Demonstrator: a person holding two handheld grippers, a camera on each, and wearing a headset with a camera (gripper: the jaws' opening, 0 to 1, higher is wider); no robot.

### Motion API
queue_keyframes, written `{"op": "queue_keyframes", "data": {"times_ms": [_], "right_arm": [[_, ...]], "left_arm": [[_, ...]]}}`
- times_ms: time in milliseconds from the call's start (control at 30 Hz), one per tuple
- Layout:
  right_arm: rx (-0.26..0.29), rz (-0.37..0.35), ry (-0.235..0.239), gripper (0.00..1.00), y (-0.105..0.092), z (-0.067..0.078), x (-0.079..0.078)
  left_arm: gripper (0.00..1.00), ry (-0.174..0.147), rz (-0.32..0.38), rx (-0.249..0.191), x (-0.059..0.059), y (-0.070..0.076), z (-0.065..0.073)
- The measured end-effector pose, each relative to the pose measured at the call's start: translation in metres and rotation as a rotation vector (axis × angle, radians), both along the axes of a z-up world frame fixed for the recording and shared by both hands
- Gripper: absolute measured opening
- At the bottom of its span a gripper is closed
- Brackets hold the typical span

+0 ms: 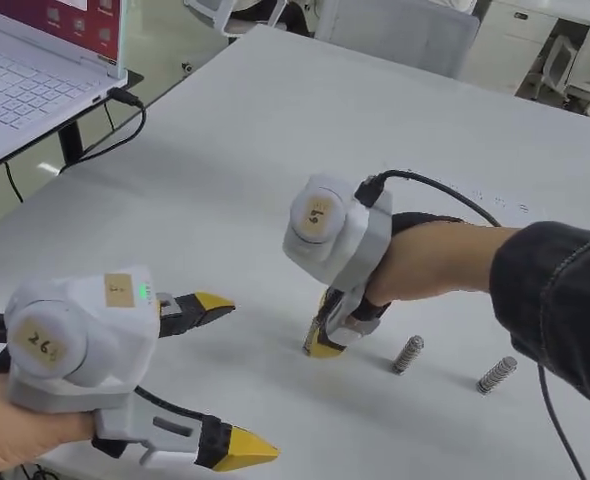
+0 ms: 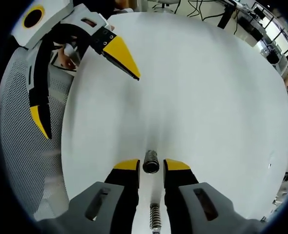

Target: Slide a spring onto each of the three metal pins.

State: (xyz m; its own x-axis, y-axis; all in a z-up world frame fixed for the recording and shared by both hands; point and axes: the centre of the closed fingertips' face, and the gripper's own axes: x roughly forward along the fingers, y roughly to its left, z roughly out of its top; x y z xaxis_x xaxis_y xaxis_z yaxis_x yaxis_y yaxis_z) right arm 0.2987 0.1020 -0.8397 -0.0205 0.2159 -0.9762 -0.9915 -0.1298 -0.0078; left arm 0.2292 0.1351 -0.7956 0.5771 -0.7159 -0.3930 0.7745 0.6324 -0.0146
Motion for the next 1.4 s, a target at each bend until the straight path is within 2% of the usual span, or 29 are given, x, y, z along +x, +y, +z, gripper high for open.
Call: {"op": "queue_keyframes", "data": {"times_ms": [300, 633, 767, 900, 1400], "right_arm": [[0.112, -0.097, 0.014, 0.20, -0.009, 0.020, 0.002], [0.231, -0.176, -0.001, 0.23, -0.022, 0.042, 0.000], [0.278, -0.203, -0.013, 0.23, -0.028, 0.051, -0.006], [0.344, -0.240, 0.007, 0.23, -0.031, 0.059, -0.018], [0.482, -0.380, -0.010, 0.24, -0.064, 0.074, -0.045]], "left_arm": [[0.86, -0.007, -0.006, -0.002, 0.007, -0.004, 0.006], [0.87, -0.012, -0.025, 0.007, 0.009, -0.014, 0.013], [0.87, -0.013, -0.032, 0.009, 0.010, -0.018, 0.016], [0.87, -0.016, -0.032, 0.004, 0.012, -0.020, 0.018], [0.88, -0.017, -0.040, 0.000, 0.006, -0.028, 0.025]]}}
